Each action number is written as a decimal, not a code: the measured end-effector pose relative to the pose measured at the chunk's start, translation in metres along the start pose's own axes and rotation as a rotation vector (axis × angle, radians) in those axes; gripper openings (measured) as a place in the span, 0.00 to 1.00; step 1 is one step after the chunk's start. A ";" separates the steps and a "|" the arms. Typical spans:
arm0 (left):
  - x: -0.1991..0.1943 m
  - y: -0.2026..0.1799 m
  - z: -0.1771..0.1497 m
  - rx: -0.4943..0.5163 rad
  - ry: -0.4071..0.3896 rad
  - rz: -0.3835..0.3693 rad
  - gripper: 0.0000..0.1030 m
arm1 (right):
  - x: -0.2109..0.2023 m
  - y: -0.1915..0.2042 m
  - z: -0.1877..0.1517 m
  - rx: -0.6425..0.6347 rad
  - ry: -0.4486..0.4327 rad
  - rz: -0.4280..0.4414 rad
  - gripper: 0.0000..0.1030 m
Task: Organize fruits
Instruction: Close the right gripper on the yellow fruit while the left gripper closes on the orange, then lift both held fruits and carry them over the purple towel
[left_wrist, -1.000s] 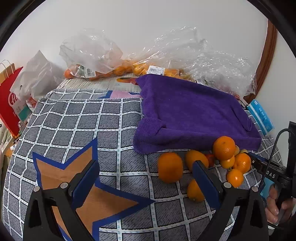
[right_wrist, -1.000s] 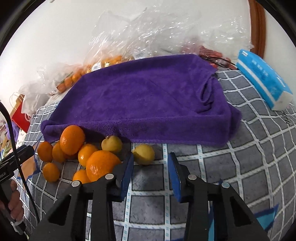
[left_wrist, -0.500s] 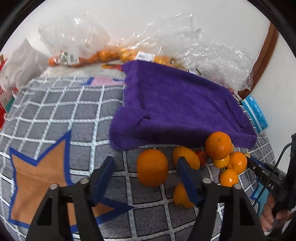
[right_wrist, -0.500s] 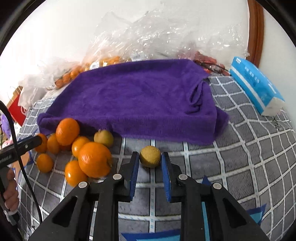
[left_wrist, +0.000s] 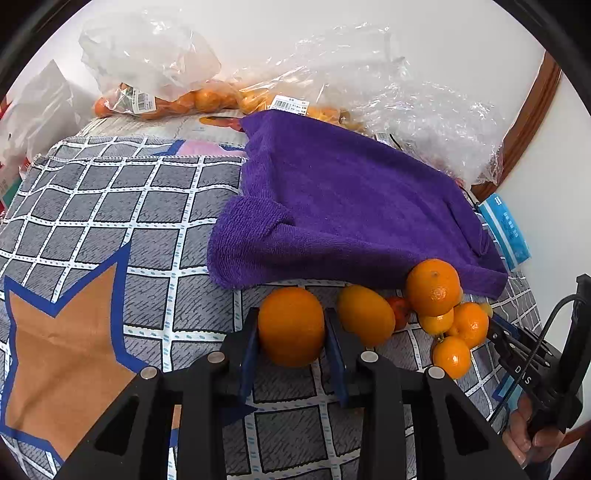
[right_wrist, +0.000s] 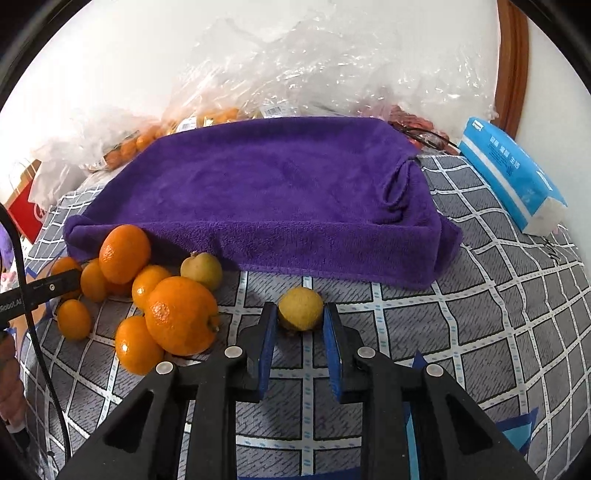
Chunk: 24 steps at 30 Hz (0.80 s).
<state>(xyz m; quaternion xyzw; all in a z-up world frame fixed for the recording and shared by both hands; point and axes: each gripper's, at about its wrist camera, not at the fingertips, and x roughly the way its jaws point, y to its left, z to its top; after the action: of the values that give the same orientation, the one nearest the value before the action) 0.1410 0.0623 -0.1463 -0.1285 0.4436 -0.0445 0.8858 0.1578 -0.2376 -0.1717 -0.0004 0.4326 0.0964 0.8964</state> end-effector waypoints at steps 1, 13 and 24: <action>-0.001 0.000 0.000 -0.001 -0.003 -0.001 0.30 | -0.001 0.000 -0.001 -0.003 -0.002 -0.003 0.24; -0.016 0.004 0.001 -0.007 -0.029 -0.011 0.29 | -0.022 0.007 0.000 0.002 -0.037 -0.034 0.24; -0.044 0.007 -0.004 -0.023 -0.071 -0.055 0.29 | -0.044 0.018 0.003 -0.011 -0.076 -0.048 0.24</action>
<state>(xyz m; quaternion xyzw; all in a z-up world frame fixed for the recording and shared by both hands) 0.1110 0.0765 -0.1168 -0.1525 0.4089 -0.0593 0.8978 0.1306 -0.2277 -0.1338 -0.0123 0.3975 0.0771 0.9143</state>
